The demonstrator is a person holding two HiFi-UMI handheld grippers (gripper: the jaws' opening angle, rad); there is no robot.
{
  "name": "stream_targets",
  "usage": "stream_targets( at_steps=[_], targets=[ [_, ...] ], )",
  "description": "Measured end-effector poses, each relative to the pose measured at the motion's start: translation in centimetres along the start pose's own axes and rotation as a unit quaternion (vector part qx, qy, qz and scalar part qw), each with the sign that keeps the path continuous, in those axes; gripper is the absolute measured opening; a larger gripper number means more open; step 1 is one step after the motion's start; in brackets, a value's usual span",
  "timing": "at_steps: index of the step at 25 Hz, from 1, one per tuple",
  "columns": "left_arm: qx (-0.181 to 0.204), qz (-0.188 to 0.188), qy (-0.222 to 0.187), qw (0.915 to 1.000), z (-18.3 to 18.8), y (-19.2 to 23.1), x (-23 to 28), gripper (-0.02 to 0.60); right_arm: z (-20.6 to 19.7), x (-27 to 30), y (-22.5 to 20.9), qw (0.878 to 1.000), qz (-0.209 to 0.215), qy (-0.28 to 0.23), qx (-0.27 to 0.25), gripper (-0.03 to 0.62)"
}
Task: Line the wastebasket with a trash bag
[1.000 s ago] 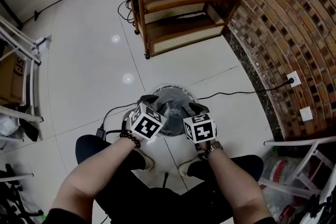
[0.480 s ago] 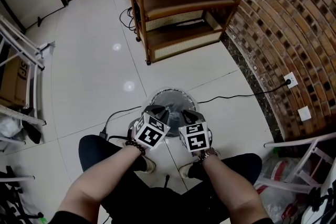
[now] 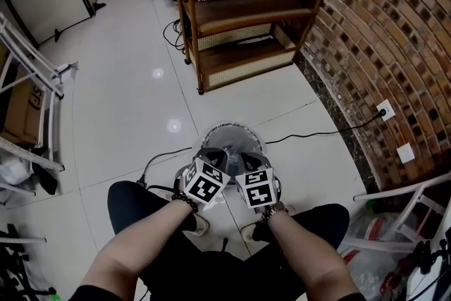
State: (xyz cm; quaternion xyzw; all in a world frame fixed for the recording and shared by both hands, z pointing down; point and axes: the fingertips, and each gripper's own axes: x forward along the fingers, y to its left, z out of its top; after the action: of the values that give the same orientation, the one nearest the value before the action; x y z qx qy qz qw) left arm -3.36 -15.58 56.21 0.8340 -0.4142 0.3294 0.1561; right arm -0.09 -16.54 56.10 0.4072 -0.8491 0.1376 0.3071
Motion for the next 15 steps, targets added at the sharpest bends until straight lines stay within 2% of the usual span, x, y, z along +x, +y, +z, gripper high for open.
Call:
stream_targets(
  at_steps=[15],
  targets=[
    [0.009,0.016,-0.007,0.9998,0.4,0.2,-1.9,0.003,1.2,-1.7,1.1,1.0,-0.007,-0.012,-0.01,0.003]
  ],
)
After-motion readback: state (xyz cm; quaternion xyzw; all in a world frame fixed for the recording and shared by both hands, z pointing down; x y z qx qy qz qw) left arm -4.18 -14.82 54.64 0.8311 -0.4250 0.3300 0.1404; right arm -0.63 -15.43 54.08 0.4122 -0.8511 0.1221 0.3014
